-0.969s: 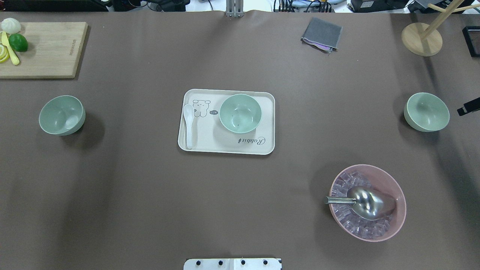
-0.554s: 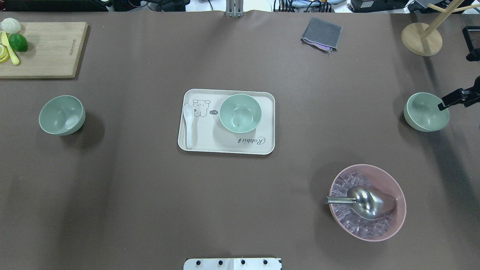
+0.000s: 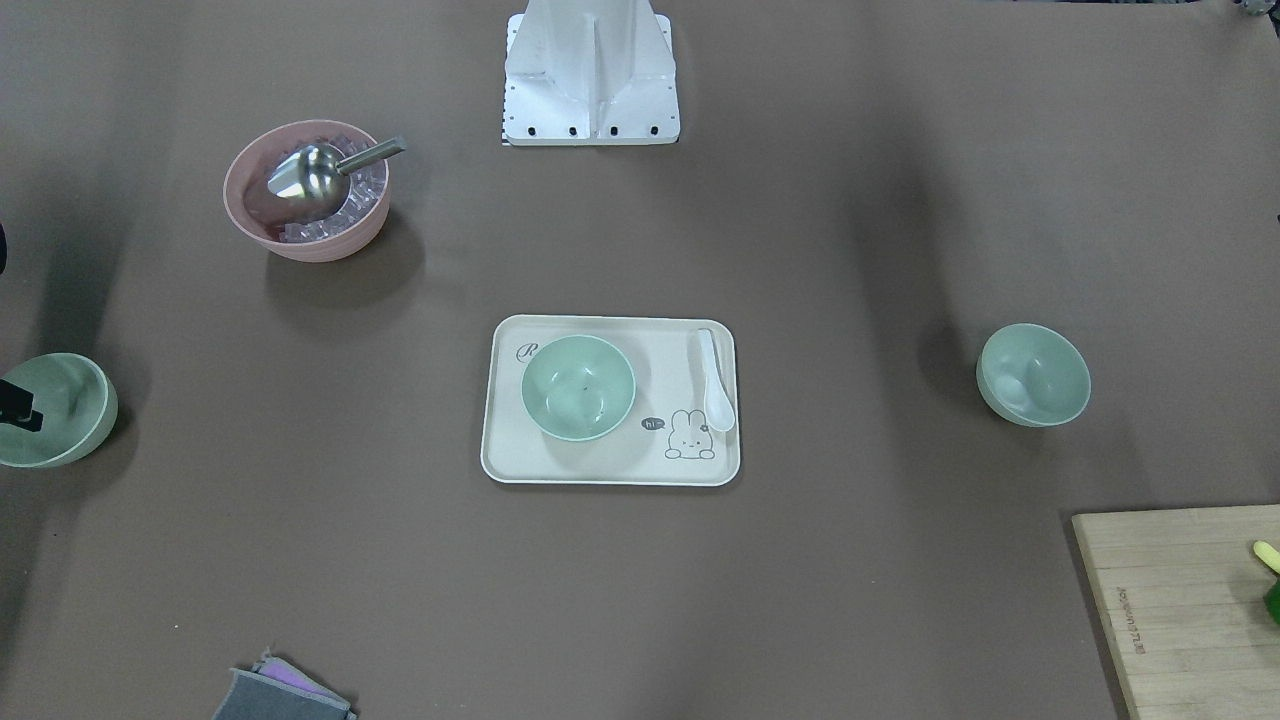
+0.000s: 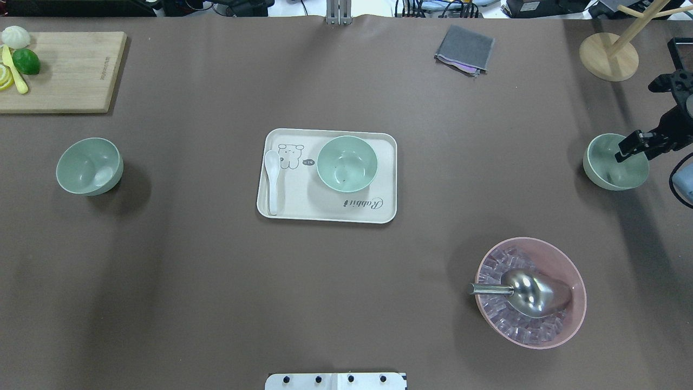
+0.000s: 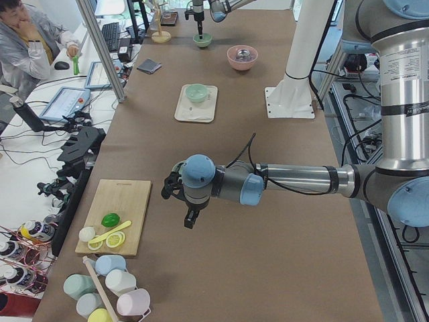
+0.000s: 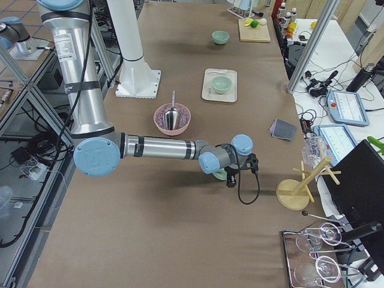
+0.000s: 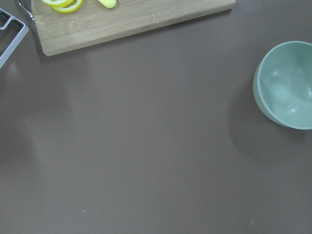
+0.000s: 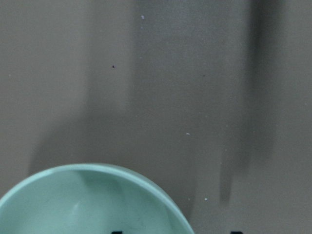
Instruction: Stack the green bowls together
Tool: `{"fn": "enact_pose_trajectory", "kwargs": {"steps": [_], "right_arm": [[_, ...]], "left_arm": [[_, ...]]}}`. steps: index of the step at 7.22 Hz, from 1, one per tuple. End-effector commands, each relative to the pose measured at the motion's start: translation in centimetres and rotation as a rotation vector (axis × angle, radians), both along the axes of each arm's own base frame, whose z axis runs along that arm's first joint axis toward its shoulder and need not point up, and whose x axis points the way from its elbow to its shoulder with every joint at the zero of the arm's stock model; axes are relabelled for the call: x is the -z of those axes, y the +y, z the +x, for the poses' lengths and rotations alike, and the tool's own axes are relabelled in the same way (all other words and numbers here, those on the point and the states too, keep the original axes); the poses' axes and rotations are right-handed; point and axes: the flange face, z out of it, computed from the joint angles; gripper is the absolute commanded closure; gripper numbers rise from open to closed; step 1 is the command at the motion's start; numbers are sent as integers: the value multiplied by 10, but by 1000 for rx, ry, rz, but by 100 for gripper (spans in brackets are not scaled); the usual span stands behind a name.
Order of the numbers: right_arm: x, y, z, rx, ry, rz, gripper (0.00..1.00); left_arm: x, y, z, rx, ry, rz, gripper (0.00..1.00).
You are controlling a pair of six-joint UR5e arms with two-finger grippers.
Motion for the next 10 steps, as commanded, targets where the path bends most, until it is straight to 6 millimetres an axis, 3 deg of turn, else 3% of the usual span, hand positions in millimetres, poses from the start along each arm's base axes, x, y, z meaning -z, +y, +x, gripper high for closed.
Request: {"fn": "enact_pose_trajectory", "kwargs": {"steps": [1,4,5,6,7,8,9,10], "right_arm": [[-5,1,-2,3,2,-12,100],[11,-6,21,-29,-73,-35,100],[53,-23,13,-68,-118,-51,100],[114,-45,4,-137,-155,-97,100],[182,-41,-25,-165,-178,-138,100],[267,-29,-83,-214,-217,-230,100],[331,-21,-142,-252,-249,-329,100],[373,-4,-201,-259,-251,-360,100]], "left_arm": [[-1,0,0,-1,-1,-3,2],[-5,-2,1,-1,7,-18,2],[-5,-1,1,-1,10,-21,2],[-5,-1,1,8,10,-27,2],[5,-3,7,83,31,-111,2],[19,-9,44,85,72,-141,2],[33,-15,83,89,91,-162,2],[42,-23,100,101,96,-188,2]]}}
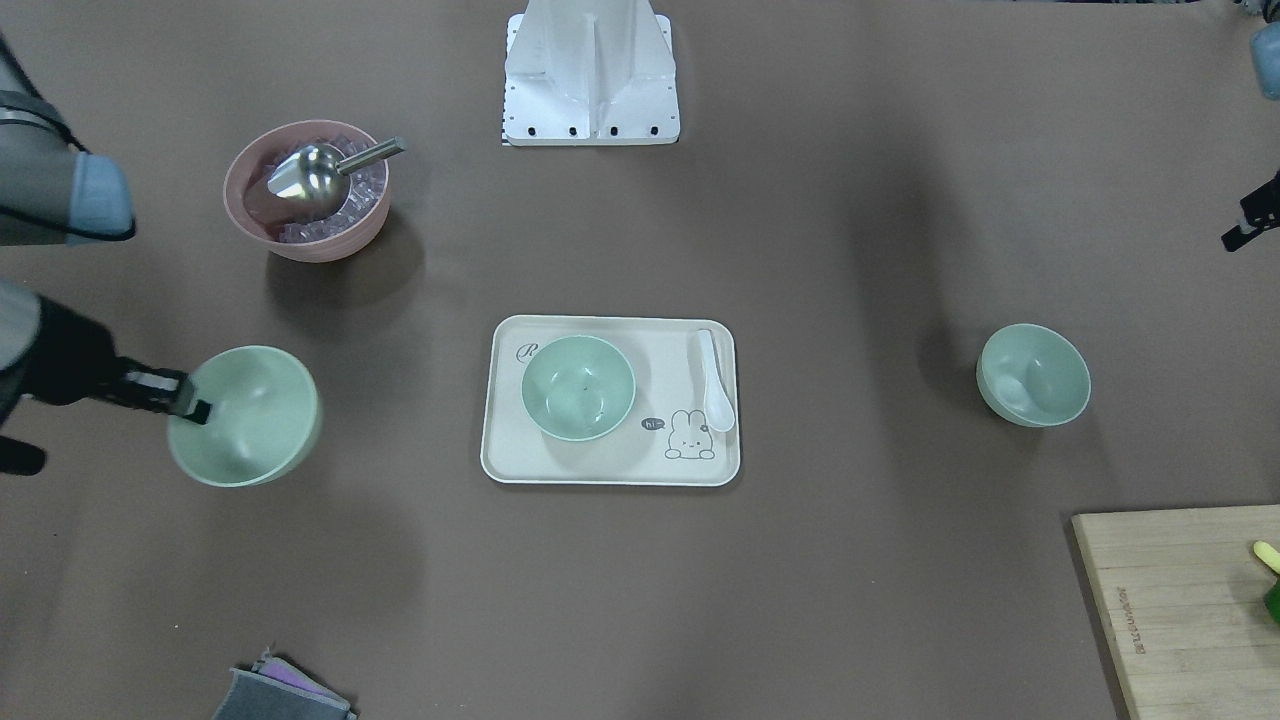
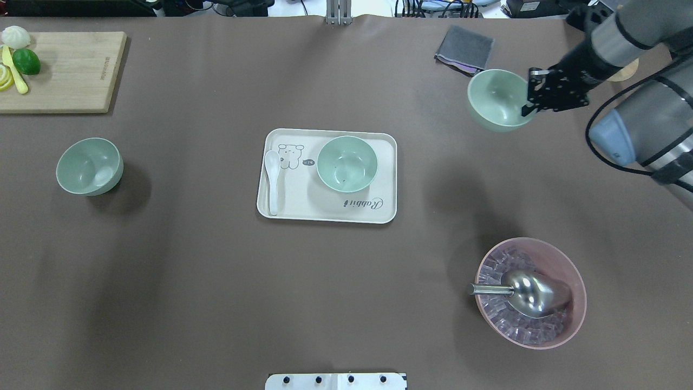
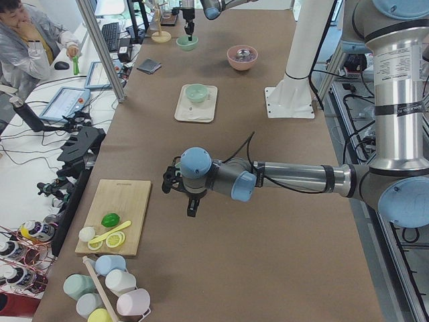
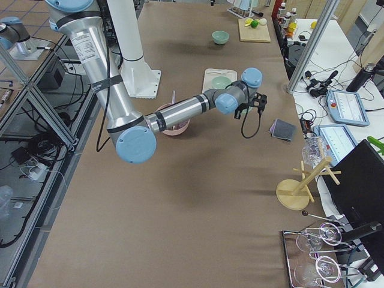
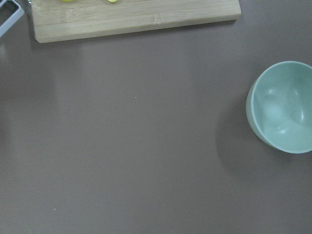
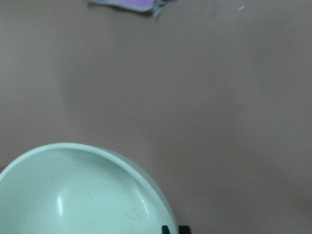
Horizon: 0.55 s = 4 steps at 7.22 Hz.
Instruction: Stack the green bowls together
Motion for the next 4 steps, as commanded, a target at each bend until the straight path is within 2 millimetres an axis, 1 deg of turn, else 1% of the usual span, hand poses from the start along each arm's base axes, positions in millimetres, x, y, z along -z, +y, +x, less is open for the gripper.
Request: {"fn": "enact_pose_trajectory", "kwargs": {"steps": [1,2,3,4], "right_arm": [[96,46,-131,-31,-4,-40,100],[127,57,-168,-73,0,-44,100],[130,65,-185,-64,2,-45,100],[130,75,-204,-71,1,-11,100]], "left_arm": [[14,-14,40,10,-17,-17,2],[11,-25,45,16,-44,-14,2],[7,-31,48,14,-47,-18,2],[8,-34,48,16,-46,-17,2]]}}
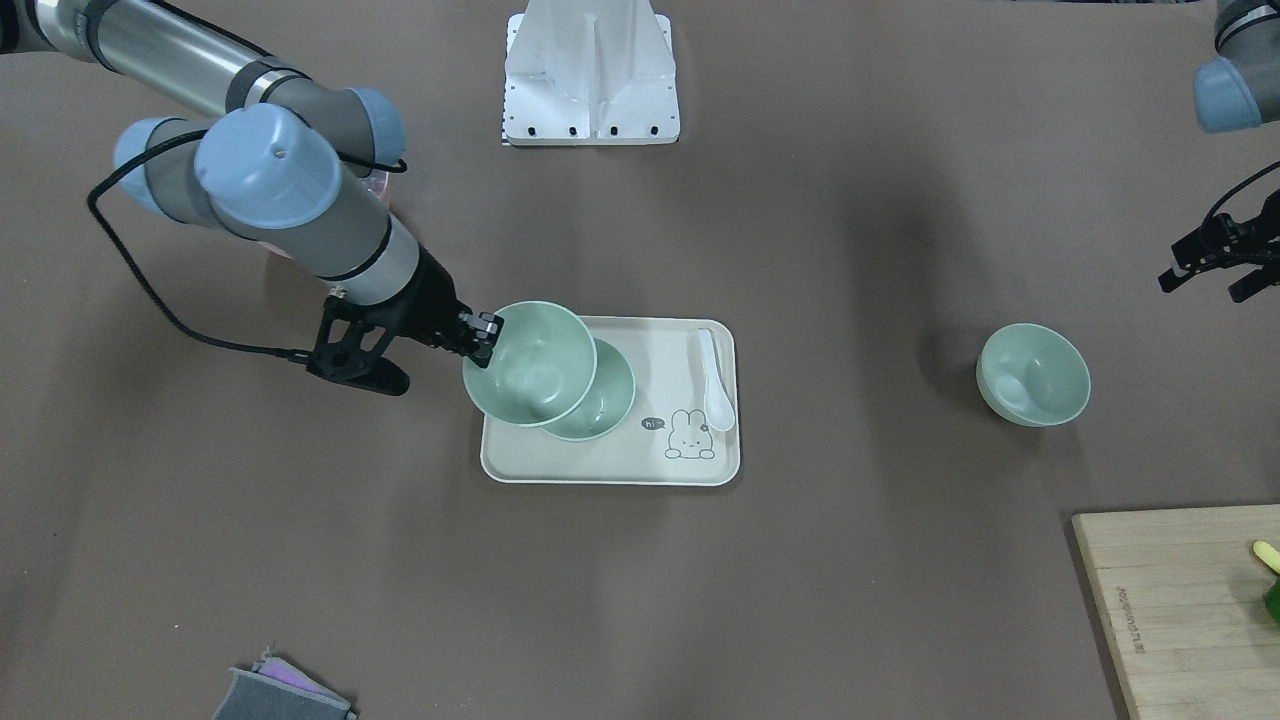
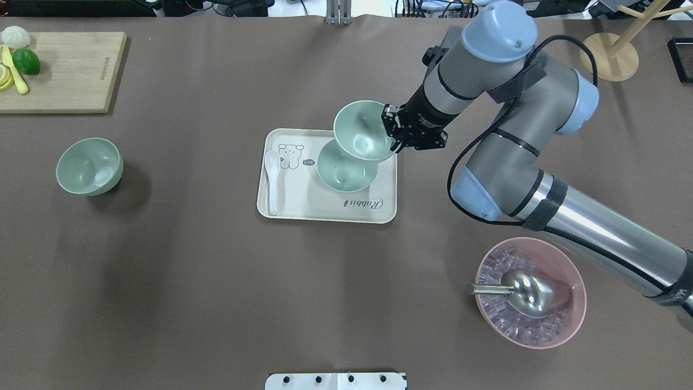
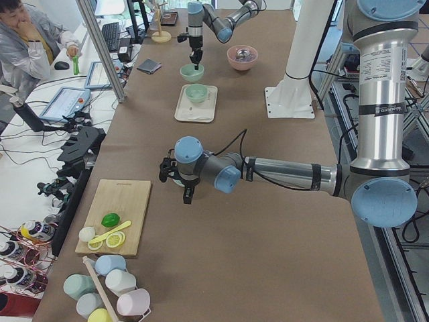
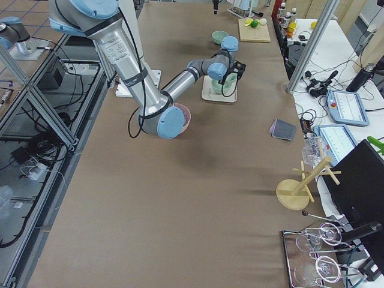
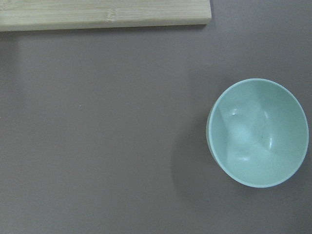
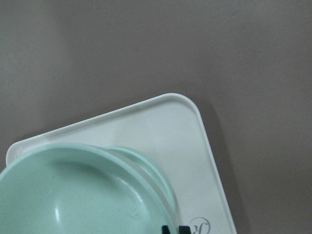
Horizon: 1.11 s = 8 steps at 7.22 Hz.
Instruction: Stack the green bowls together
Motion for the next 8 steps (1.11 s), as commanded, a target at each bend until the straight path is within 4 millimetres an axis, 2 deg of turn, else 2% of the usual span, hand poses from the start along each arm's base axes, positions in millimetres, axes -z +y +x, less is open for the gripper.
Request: {"fn": "enact_pose_trajectory", "kwargs": {"steps": [1,3,4,5,6,7,8], "right_arm": [[11,11,-35,-25,-29,26,100],[11,10,-46,-46,-30,1,100],[5,12,-48,-45,-22,0,69],[2,13,-48,-55,-17,7,1],[-2,11,-47,-57,-10,14,0],[-2,1,-30,-72,-16,20,0],[-20,-13,13,-74,-26,-6,0]], "left_arm": [[1,-6,3,2,-4,1,2],[4,-5,3,3,5,-1,2],[5,-6,3,4,3,1,2],[9,-13,5,8,0,10,2],[6,-22,14,11,1,-16,2],[8,-21,56,-13,-29,-45,2],[23,-31,88,28,-75,-56,2]]}}
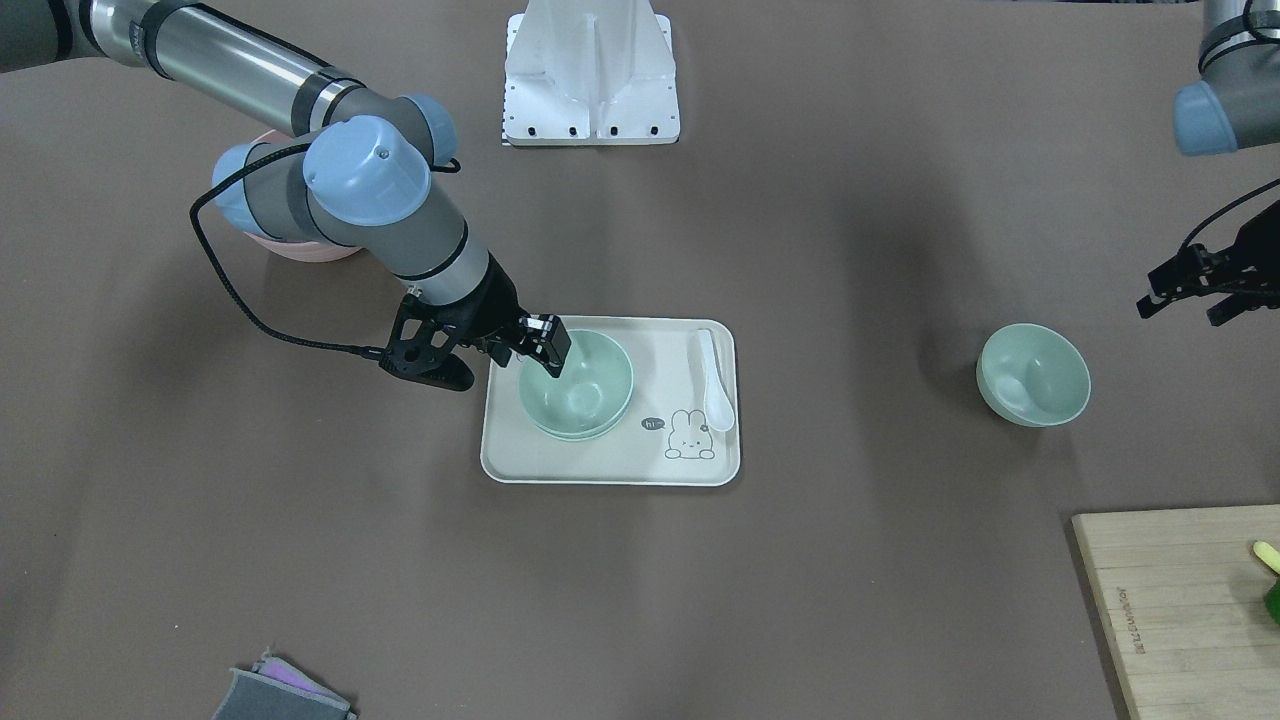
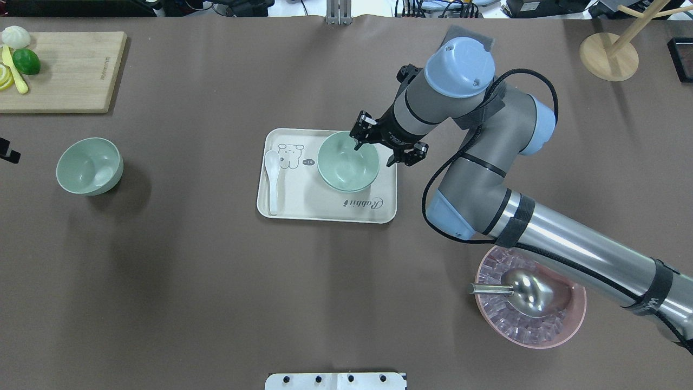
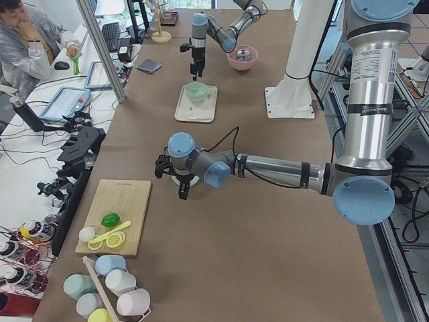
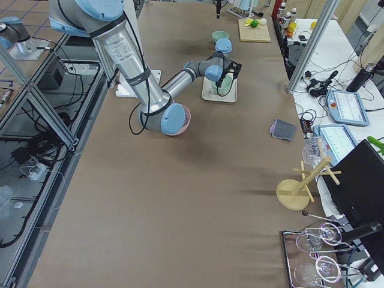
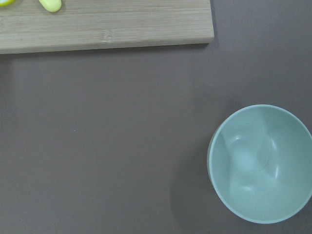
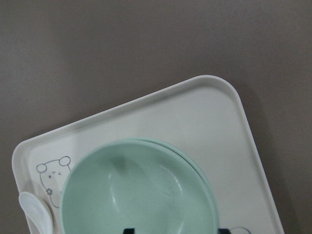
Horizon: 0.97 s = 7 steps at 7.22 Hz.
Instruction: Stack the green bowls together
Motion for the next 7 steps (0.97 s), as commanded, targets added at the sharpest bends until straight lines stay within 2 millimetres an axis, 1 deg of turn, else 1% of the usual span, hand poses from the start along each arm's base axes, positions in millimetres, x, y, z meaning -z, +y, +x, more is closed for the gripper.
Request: {"fn": "enact_pose_trajectory", "kwargs": {"steps": [1,2,3,4,5,7], "right_arm": [[-41,-23,82,30,-7,19,0],[-71,-27,107,54,4,15,0],[-90,-28,117,71,24,44,0],[-92,-29,121,72,26,50,0],[-92,-32,125,65,26,50,0],[-93,-34,128,60,27,50,0]], "left_arm": [[8,-5,78,-22,-63,-26,3],[14,-21,89,-6,-59,-43,8],[6,-31,107,-1,-69,-82,12],[9,-39,117,-1,-70,-90,42],[6,-39,117,4,-76,-102,99],[4,-38,117,3,-78,-105,100]]}}
